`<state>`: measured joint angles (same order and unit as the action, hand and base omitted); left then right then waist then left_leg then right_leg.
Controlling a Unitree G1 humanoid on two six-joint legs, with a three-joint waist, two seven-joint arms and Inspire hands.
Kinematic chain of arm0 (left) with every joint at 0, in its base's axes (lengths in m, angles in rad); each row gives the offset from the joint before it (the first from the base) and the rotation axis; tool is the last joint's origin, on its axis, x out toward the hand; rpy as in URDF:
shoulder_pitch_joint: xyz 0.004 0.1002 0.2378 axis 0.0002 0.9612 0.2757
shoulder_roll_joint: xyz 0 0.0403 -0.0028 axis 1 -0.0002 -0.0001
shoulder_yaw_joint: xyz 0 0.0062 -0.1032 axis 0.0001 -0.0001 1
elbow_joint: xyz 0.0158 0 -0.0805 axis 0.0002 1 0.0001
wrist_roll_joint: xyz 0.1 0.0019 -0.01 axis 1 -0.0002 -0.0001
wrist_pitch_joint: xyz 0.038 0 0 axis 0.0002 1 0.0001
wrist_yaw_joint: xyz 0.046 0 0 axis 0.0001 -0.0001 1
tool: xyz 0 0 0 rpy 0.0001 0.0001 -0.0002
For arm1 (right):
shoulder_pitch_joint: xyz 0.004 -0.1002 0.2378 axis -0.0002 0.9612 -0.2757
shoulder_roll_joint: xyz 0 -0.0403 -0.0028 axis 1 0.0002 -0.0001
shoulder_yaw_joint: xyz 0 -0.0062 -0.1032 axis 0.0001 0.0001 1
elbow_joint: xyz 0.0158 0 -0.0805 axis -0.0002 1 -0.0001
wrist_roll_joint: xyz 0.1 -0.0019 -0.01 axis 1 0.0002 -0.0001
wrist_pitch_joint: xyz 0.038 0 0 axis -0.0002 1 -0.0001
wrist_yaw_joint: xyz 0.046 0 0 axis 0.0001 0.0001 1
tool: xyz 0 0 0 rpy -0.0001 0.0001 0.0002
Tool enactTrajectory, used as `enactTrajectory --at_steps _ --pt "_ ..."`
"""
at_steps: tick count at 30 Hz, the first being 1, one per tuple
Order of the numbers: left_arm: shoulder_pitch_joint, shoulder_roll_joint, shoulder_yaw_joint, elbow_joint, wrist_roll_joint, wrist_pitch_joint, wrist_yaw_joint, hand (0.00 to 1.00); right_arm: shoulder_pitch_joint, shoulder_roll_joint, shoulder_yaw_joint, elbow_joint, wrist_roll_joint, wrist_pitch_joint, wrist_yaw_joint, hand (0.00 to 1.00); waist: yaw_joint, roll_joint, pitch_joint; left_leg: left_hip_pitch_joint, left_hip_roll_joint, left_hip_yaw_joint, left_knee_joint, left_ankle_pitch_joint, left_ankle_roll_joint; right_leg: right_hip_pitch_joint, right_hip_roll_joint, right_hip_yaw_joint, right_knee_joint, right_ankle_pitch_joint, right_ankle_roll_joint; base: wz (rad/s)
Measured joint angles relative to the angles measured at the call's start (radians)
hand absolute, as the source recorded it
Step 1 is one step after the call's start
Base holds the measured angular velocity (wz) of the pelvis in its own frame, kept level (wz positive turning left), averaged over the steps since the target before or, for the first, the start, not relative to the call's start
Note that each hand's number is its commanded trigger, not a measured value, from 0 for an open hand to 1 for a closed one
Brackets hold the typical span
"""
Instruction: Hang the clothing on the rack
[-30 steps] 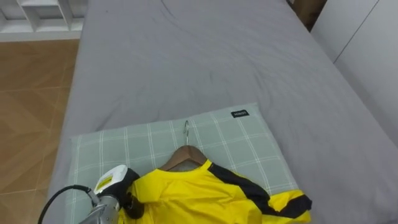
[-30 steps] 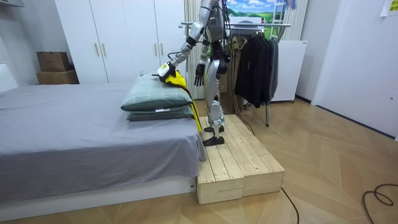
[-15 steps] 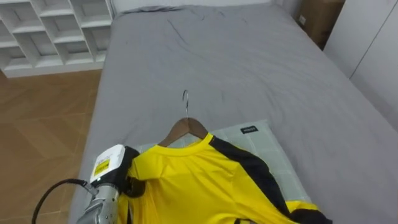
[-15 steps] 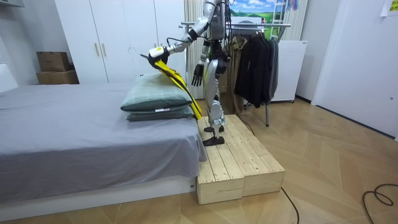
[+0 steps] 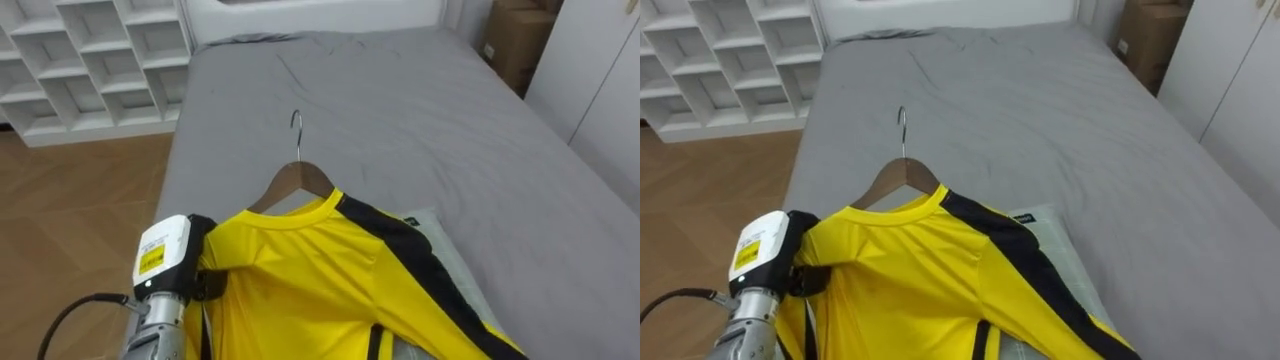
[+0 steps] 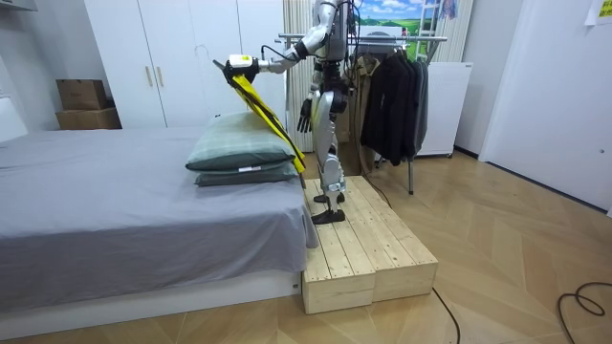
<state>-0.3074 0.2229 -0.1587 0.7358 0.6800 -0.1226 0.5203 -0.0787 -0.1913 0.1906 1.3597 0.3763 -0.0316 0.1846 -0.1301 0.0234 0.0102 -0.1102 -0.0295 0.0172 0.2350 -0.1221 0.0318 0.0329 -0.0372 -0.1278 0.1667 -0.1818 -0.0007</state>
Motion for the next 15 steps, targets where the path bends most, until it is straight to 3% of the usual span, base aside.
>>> enactTrajectory --at_steps 4,6,15 --pt "0.021 0.0 0.0 -0.017 -0.001 -0.001 0.024 1.0 0.019 0.0 -0.029 0.002 0.001 0.0 -0.003 0.0 -0.002 -0.003 -0.0022 0.033 -0.002 0.0 -0.008 0.0 0.0 0.031 -0.002 -0.001 -0.003 -0.004 0.001 0.01" --pt "0.036 0.001 0.002 -0.029 0.0 -0.001 0.032 1.0 0.025 0.0 -0.058 0.007 -0.005 0.001 -0.004 0.0 -0.001 -0.003 -0.0083 0.041 -0.003 0.0 -0.01 0.0 0.0 0.041 -0.001 0.005 -0.014 -0.003 0.001 0.0" --pt "0.057 0.001 0.003 -0.048 -0.002 -0.004 0.063 1.0 0.042 -0.011 -0.088 0.004 -0.059 0.004 -0.065 0.0 0.0 -0.007 -0.0117 0.061 -0.002 -0.003 -0.009 -0.003 -0.004 0.056 0.0 0.002 -0.016 -0.003 0.001 0.0"
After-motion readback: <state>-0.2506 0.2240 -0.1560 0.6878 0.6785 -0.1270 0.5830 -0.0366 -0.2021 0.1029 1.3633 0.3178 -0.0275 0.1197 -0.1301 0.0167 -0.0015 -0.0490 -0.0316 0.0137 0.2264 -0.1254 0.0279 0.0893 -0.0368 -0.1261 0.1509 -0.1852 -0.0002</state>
